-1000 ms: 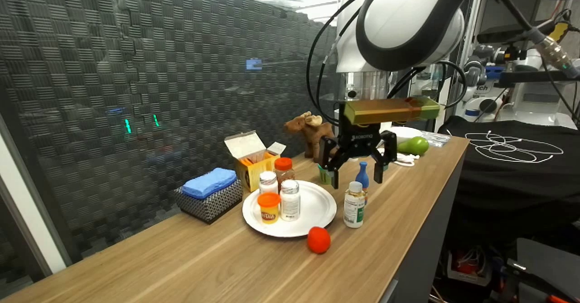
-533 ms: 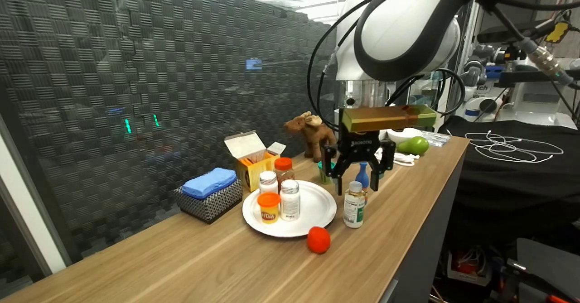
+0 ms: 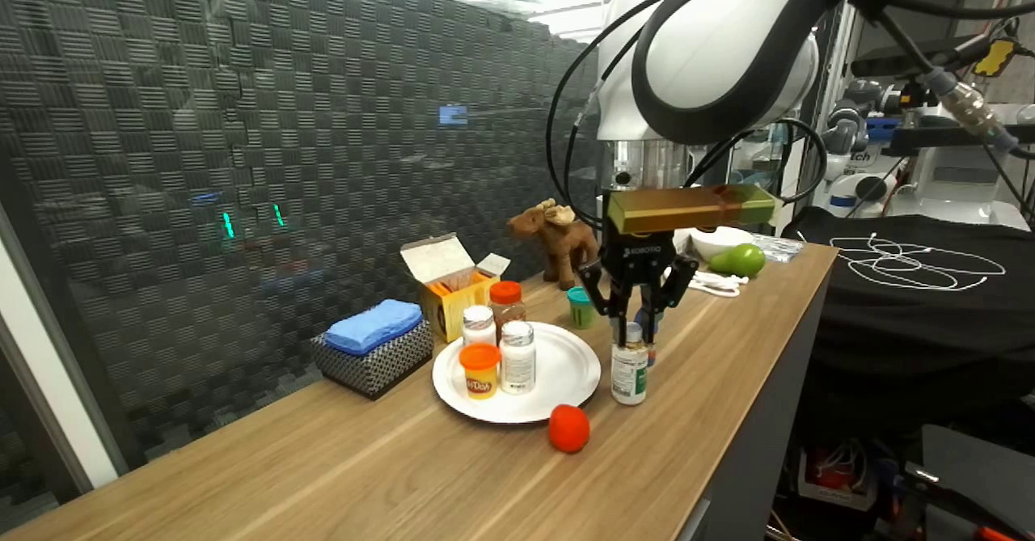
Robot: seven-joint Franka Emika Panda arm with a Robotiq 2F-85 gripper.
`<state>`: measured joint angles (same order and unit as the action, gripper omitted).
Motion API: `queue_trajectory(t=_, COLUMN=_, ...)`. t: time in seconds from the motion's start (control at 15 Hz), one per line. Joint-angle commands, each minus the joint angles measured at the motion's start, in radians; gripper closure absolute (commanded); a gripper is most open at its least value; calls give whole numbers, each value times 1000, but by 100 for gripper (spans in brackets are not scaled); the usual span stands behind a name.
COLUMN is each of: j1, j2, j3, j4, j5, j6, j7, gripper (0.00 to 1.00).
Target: Place the bottles and orange plush toy on the white plate
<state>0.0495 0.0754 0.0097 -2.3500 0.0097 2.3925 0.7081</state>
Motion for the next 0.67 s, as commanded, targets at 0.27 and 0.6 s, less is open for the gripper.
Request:
queue_trajectory(t=0.27, j1=18, j2=-45, j3=12, j4=80, j5=-90, j6=-37, j7=35, gripper=92)
queue_trajectory(t=0.6, j1=20, j2=25, j3=17, j4=211, j5=-149, j6=-34, j7=18, gripper=92)
